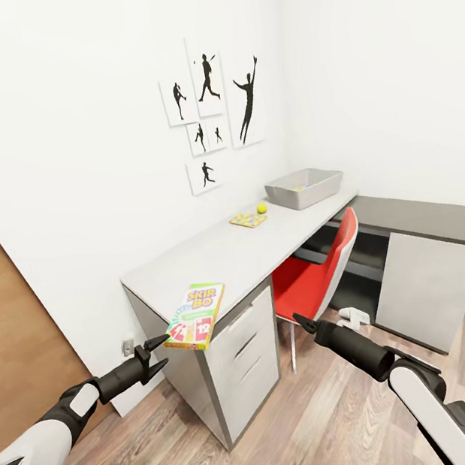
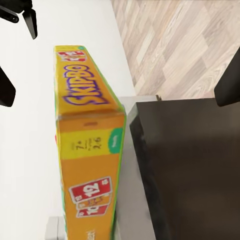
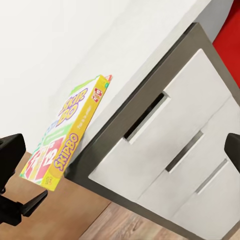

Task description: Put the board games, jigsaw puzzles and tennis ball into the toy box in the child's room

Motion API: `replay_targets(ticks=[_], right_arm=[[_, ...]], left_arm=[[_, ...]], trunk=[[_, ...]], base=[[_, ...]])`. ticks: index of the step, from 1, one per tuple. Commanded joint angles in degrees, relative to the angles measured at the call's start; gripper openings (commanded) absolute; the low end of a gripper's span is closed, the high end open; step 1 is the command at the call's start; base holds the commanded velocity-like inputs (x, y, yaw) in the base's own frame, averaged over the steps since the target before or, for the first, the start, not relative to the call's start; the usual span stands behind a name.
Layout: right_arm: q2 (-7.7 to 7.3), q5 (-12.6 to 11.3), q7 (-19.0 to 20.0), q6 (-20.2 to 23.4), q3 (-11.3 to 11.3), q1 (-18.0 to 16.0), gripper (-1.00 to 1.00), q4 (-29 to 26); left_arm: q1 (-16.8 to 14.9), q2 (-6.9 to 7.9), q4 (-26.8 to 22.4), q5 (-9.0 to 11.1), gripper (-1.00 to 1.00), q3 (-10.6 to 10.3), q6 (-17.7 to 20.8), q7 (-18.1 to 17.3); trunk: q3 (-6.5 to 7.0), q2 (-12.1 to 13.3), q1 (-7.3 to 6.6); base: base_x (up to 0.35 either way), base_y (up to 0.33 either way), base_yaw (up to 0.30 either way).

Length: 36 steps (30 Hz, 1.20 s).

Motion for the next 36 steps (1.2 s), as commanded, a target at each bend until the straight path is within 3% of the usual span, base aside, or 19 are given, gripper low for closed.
replay_targets(ticks=[1, 36], right_arm=[[-0.02, -0.1, 0.0, 0.2, 0.0, 0.0, 1.0, 0.0], [0.01, -0.1, 0.0, 0.2, 0.1, 0.0, 1.0, 0.1]], left_arm=[[0.0, -0.02, 0.0, -0.3, 1.0, 0.5, 0.4, -0.1], [0.0, -0.21, 0.0, -0.3, 1.0, 0.4, 0.3, -0.1]], trunk=[[-0.06, 0.0, 0.0], [-0.06, 0.0, 0.0]], base=[[0.0, 0.0, 0.0], [0.029, -0.032, 0.0]])
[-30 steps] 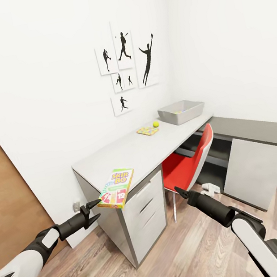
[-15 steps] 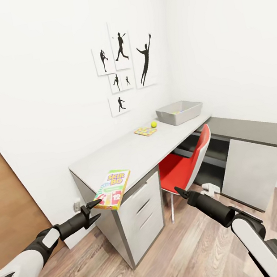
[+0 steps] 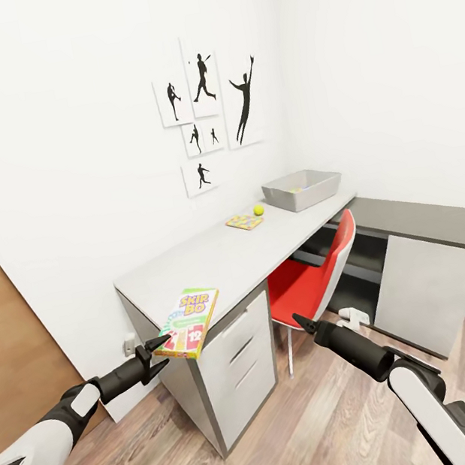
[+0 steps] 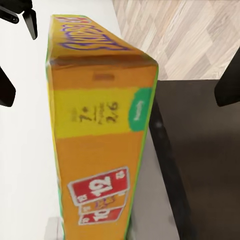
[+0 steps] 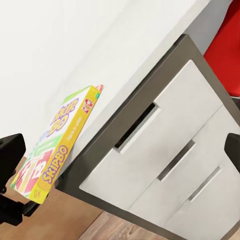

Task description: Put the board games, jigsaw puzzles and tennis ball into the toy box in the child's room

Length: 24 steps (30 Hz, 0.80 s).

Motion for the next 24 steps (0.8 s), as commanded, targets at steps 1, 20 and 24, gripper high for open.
replay_targets(ticks=[1, 20, 24], right_arm=[[-0.03, -0.1, 0.0, 0.2, 0.0, 0.0, 1.0, 0.0], [-0.03, -0.1, 0.0, 0.2, 0.0, 0.0, 1.0, 0.0], [-0.03, -0.1, 0.0, 0.2, 0.0, 0.0, 1.0, 0.0]], left_arm=[[0.0, -0.02, 0.0, -0.3, 1.0, 0.5, 0.4, -0.1], [0.0, -0.06, 0.0, -0.3, -1.0, 0.5, 0.4, -0.1], [0.1, -0.09, 0.0, -0.3, -1.0, 0.5, 0.3, -0.1]], trunk=[[-0.06, 0.0, 0.0], [-0.06, 0.0, 0.0], [-0.06, 0.0, 0.0]], base=[[0.009, 0.0, 0.0], [0.001, 0.0, 0.0], [0.0, 0.0, 0.0]])
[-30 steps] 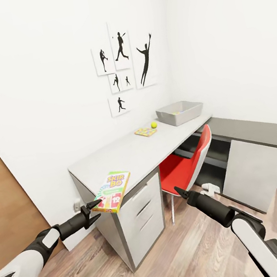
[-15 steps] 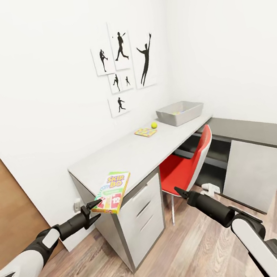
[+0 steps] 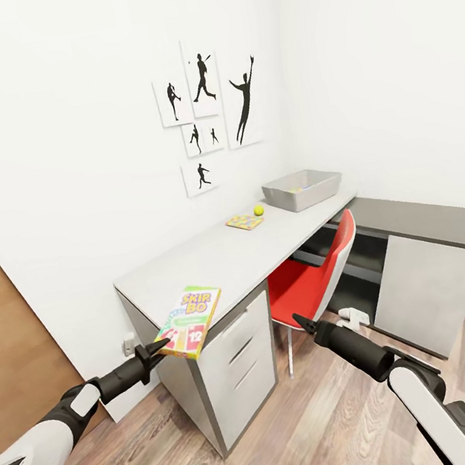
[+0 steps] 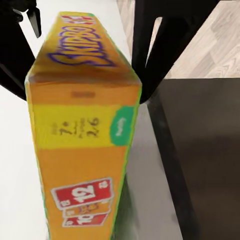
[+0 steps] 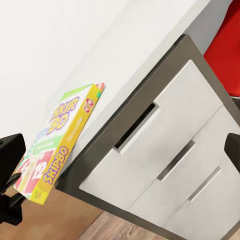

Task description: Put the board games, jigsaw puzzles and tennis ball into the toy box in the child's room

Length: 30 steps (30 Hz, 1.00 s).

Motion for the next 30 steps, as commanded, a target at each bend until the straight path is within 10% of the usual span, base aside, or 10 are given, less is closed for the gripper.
replay_targets(ticks=[1, 30], right_arm=[[-0.03, -0.2, 0.0, 0.2, 0.0, 0.0, 1.0, 0.0], [-0.03, -0.2, 0.0, 0.2, 0.0, 0.0, 1.0, 0.0]], left_arm=[[0.0, -0.03, 0.0, -0.8, -1.0, -0.1, 0.0, -0.2], [0.0, -0.07, -0.1, -0.8, -1.0, -0.1, -0.1, -0.3]], trunk=[[-0.06, 0.0, 0.0], [4.07, 9.2, -5.05]], base=[[0.0, 0.0, 0.0], [0.0, 0.0, 0.0]])
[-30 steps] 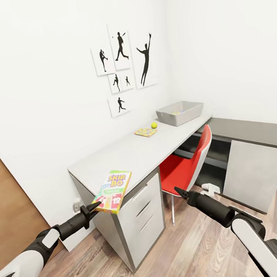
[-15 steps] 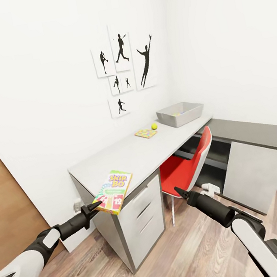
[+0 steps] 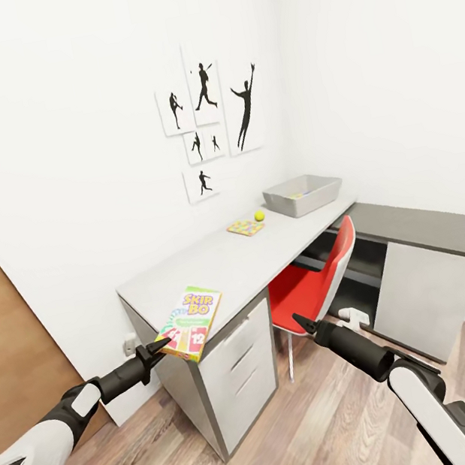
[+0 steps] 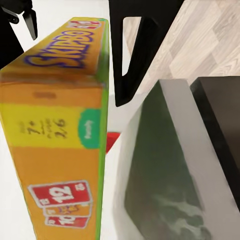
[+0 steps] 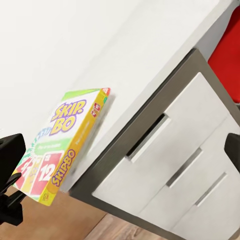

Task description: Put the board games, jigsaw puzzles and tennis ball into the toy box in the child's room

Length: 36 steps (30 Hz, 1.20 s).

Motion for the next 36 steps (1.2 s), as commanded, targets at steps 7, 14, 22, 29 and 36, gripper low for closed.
replay_targets(ticks=[7, 14, 22, 29, 36], right_arm=[[-0.03, -0.1, 0.0, 0.2, 0.0, 0.0, 1.0, 0.0], [-0.03, 0.0, 0.0, 0.2, 0.0, -0.1, 1.0, 0.0], [0.07, -0.1, -0.3, 0.2, 0.0, -0.1, 1.0, 0.6], [2.38, 0.2, -0.6, 0.3, 0.0, -0.1, 1.0, 0.8], [2.46, 0.3, -1.0, 0.3, -0.2, -0.1, 1.0, 4.5]], left_arm=[[0.0, 0.0, 0.0, -0.4, -1.0, 0.5, 0.3, -0.1], [0.0, 0.0, -0.2, -0.4, -1.0, 0.5, 0.3, -0.1], [0.0, 0.0, -0.3, -0.4, -1.0, 0.5, 0.3, -0.1], [0.0, -0.03, -0.3, -0.4, -1.0, 0.4, 0.3, -0.1], [0.0, 0.34, -0.5, -0.4, -1.0, 0.3, 0.6, -1.0]], trunk=[[1.2, 2.8, -1.55], [2.46, 5.6, -3.08], [3.89, 8.8, -4.84], [5.15, 11.6, -6.38], [6.41, 14.4, -7.92]], base=[[0.0, 0.0, 0.0], [0.0, 0.0, 0.0], [0.0, 0.0, 0.0], [0.0, 0.0, 0.0], [0.0, 0.0, 0.0]])
